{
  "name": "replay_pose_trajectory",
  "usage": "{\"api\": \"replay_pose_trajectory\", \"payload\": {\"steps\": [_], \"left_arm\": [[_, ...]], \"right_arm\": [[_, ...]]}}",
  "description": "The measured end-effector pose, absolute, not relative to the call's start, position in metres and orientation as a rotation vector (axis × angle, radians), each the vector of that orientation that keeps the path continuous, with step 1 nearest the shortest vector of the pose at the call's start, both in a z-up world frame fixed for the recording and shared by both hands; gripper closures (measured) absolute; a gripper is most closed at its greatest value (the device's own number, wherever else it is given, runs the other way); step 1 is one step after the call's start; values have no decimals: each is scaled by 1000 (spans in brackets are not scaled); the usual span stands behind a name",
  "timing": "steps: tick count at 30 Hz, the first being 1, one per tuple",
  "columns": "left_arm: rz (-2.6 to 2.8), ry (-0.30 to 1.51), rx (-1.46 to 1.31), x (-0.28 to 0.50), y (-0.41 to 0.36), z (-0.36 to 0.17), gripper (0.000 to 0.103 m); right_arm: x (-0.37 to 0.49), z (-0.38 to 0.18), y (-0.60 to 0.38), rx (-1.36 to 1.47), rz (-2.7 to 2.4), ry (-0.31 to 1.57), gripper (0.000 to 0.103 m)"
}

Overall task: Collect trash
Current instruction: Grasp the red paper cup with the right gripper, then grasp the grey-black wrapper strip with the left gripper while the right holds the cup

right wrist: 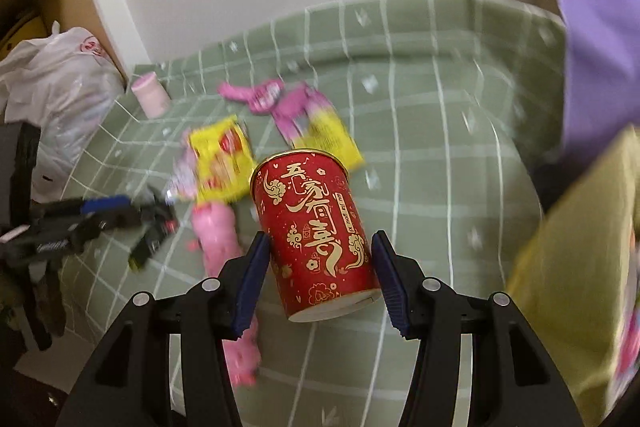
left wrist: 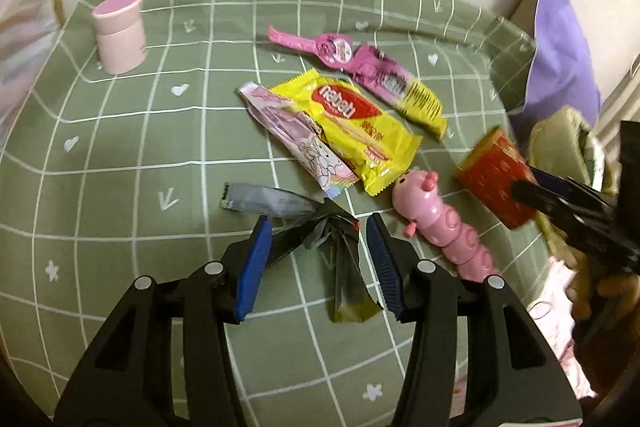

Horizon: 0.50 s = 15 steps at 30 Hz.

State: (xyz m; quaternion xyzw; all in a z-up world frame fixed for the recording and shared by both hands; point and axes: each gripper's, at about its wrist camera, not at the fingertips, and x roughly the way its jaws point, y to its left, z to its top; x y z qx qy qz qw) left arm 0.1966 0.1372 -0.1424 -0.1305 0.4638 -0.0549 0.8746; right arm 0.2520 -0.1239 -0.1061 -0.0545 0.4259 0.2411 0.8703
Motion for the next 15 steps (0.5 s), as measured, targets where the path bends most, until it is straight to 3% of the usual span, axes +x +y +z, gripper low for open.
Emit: {"api": "replay_pose_trajectory", "payload": {"steps": [4,6,12,15], "left_arm": [[-106,1018,-241,206,129,-151,58],[-115,1012,-249,207,128,-152,72],[-106,978,-264,205,130,-145,92],[-108,966,-280,199,132,-138,92]], "right_arm": [[236,-110,-135,-125,474,891,53],[232,-112,-131,-136,472,893,53],[220,-116,-135,-147,506,916,53],[213,-115,-134,-153,547,908,52]]}}
